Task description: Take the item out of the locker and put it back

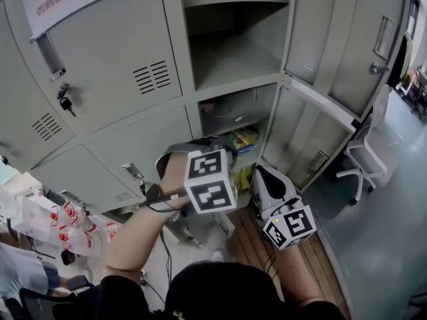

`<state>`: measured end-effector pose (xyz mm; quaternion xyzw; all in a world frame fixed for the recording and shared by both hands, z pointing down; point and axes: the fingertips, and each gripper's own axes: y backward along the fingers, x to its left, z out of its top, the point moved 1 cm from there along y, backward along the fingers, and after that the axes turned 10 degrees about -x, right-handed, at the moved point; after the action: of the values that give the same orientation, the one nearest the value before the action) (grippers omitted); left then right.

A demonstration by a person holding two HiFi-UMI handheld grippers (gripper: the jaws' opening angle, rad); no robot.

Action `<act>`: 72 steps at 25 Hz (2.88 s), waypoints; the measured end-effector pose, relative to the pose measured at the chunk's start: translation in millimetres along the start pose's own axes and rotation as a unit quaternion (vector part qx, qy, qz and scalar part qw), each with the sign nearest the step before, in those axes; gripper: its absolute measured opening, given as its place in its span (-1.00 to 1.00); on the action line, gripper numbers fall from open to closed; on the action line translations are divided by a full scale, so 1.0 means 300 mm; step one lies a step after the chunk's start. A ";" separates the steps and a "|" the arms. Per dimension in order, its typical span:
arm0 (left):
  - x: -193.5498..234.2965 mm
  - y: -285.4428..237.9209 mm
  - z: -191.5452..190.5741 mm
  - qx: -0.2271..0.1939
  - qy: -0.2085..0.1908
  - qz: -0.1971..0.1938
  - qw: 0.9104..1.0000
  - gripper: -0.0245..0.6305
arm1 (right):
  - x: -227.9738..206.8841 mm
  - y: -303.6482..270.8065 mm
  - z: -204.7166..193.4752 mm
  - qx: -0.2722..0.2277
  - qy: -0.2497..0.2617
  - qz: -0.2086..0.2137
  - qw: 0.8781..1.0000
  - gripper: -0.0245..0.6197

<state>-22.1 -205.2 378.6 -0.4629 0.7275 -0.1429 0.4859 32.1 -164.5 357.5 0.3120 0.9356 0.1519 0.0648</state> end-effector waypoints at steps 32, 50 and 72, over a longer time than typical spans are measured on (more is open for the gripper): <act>-0.407 -0.102 -0.508 -0.109 0.359 0.061 0.925 -0.91 | 0.057 0.113 -0.348 0.118 -0.028 0.005 0.993 -0.93; -0.478 -0.061 -0.579 -0.142 0.409 0.110 0.895 -0.91 | 0.033 0.205 -0.427 0.149 -0.039 -0.014 0.988 -0.93; -0.247 -0.016 -0.347 -0.198 0.305 0.134 0.922 -0.91 | -0.021 0.141 -0.294 0.105 -0.012 -0.028 0.994 -0.93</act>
<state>-99.4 -172.7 474.9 -0.3819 0.9091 -0.0639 0.1540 42.0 -157.7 454.6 0.2924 0.9540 0.0474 0.0469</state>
